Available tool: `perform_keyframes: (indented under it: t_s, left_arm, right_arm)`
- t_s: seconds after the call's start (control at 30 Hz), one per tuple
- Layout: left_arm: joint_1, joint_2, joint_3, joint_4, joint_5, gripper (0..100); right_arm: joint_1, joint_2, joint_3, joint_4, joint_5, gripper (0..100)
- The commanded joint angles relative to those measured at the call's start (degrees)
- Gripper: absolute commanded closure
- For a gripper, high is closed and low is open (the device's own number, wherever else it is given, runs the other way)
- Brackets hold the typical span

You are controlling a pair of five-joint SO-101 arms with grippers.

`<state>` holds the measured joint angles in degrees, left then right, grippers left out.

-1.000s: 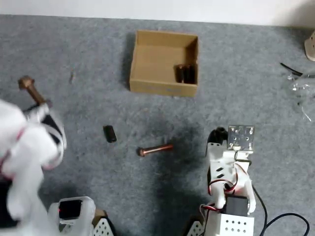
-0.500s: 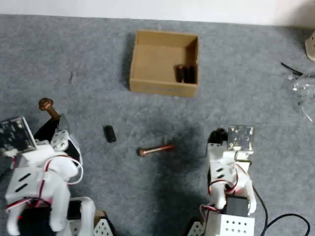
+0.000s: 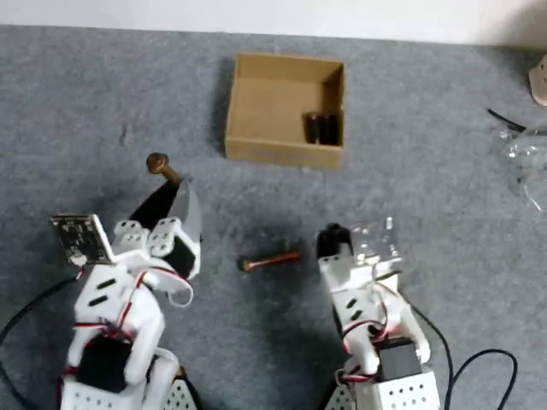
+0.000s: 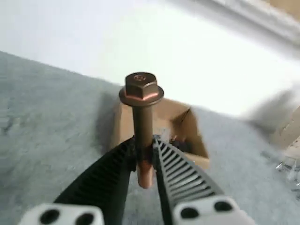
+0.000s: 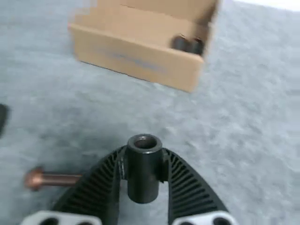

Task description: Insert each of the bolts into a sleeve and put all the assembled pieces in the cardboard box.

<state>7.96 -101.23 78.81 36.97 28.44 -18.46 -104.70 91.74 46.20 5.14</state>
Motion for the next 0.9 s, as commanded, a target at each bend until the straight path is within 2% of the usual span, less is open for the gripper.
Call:
perform_keyframes:
  t_s: [0.0, 0.2, 0.27, 0.37, 0.63, 0.87]
  left_arm:
    - [0.84, -0.75, 3.38, -7.30, 0.88, 99]
    - [1.27, -0.75, 2.07, -7.30, 2.81, 99]
    - [2.95, -0.75, 1.27, -7.30, 5.89, 99]
    - [6.73, -0.75, 1.01, -7.21, 5.54, 99]
    - [12.44, -0.75, 1.45, -6.07, 5.45, 99]
    - [12.70, -0.75, 5.14, -6.07, 5.71, 99]
  right_arm:
    - [-5.49, -0.66, -5.14, -0.13, -0.70, 99.5]
    - [-13.58, -0.66, -6.73, -0.40, -0.26, 99.5]
    - [-17.54, -0.66, -7.87, -1.01, 3.60, 99.5]
    - [-21.32, -0.66, -8.48, -1.45, 8.70, 99.5]
    - [-23.43, -0.66, -8.31, -6.55, 9.32, 99.5]
    - [-23.43, -0.66, -3.12, -13.58, 9.67, 99.5]
